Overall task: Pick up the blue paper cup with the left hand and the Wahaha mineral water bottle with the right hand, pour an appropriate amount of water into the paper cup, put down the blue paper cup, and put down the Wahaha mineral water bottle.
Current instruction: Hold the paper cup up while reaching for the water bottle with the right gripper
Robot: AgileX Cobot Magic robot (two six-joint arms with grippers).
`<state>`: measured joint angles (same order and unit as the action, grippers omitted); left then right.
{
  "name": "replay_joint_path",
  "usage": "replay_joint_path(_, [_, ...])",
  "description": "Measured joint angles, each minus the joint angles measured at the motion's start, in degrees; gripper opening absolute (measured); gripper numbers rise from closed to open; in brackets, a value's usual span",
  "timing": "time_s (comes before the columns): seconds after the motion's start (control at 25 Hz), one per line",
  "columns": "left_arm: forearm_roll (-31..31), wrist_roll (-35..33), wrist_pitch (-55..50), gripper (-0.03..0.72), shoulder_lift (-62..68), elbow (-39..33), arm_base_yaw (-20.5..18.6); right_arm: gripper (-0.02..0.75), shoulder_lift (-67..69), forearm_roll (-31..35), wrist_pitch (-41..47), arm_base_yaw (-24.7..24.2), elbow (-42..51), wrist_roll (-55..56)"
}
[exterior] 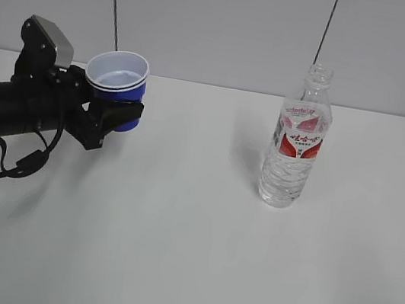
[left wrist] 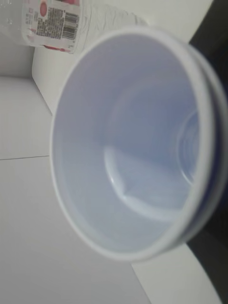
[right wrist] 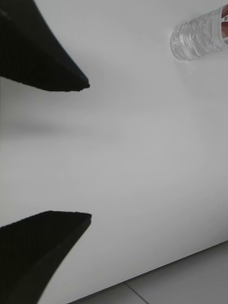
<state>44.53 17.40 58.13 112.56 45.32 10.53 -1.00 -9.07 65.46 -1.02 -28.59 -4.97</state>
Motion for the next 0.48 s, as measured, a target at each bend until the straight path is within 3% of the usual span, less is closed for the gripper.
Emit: replay_joint_path(0.48, [-0.8, 0.5, 0.6, 0.441, -1.5, -4.4, -0.2, 0.587, 0.0, 0.1, 0.0, 0.0, 0.0, 0.0])
